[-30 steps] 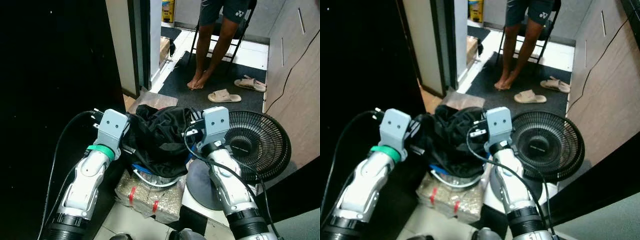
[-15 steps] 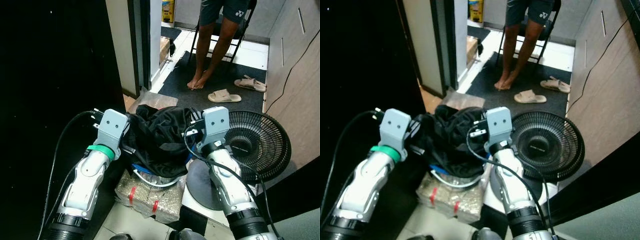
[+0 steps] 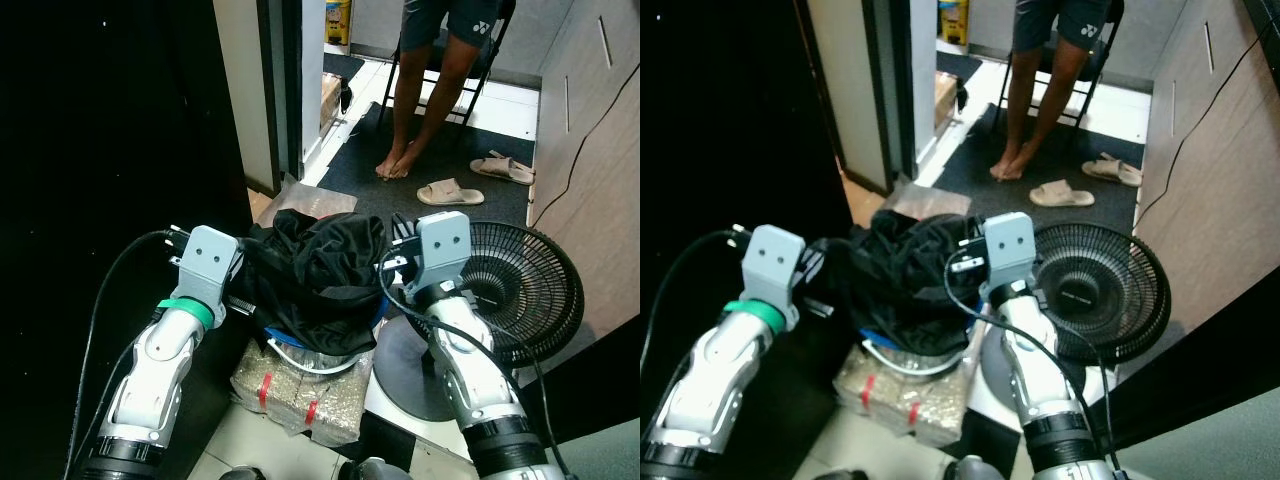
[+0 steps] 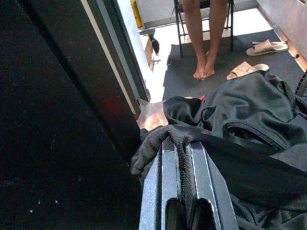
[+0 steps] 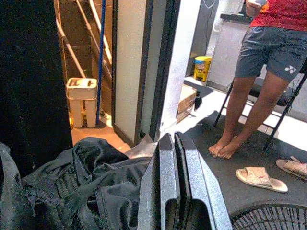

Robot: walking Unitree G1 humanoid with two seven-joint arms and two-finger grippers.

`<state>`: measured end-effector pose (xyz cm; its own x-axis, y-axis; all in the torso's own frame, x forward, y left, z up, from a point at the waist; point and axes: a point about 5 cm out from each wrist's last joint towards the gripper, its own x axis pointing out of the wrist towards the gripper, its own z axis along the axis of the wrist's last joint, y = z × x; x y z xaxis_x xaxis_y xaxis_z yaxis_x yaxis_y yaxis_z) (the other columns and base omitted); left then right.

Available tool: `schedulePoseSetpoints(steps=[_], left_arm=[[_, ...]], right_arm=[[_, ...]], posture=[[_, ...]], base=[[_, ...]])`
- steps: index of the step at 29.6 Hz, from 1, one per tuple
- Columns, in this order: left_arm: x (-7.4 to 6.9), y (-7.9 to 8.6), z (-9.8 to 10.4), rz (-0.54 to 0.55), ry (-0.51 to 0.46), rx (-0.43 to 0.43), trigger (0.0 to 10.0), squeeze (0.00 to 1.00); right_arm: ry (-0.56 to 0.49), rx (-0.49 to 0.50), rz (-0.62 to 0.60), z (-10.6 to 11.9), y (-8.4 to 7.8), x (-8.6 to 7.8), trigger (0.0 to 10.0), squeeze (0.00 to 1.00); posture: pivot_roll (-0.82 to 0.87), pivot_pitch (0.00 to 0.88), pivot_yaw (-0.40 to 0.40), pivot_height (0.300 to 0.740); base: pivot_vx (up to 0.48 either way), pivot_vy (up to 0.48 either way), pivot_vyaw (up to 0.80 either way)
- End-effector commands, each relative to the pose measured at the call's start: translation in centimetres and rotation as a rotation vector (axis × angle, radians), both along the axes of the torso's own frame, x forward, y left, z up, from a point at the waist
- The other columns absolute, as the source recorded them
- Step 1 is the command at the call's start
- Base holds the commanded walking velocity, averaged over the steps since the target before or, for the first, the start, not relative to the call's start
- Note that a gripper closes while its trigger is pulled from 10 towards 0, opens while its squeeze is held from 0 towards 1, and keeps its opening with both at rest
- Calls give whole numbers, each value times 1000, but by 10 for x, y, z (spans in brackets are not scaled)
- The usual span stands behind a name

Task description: Clothes washing

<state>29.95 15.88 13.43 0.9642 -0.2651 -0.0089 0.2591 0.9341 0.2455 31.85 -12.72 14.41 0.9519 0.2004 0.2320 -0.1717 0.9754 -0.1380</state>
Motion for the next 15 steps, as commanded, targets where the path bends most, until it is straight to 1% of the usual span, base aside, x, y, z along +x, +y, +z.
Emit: schedulePoseSetpoints(steps=[1, 15], left_arm=[[-1, 0, -6, 1, 27, -11, 10000, 0], [-2, -1, -6, -1, 31, -13, 10000, 0]], right_arm=[[7, 3, -7, -2, -2, -2, 10000, 0], [8, 3, -5, -2, -1, -2, 10000, 0]], posture=[[-37, 0, 44, 740], [-37, 0, 44, 740]], base=[[0, 0, 0], [0, 0, 0]])
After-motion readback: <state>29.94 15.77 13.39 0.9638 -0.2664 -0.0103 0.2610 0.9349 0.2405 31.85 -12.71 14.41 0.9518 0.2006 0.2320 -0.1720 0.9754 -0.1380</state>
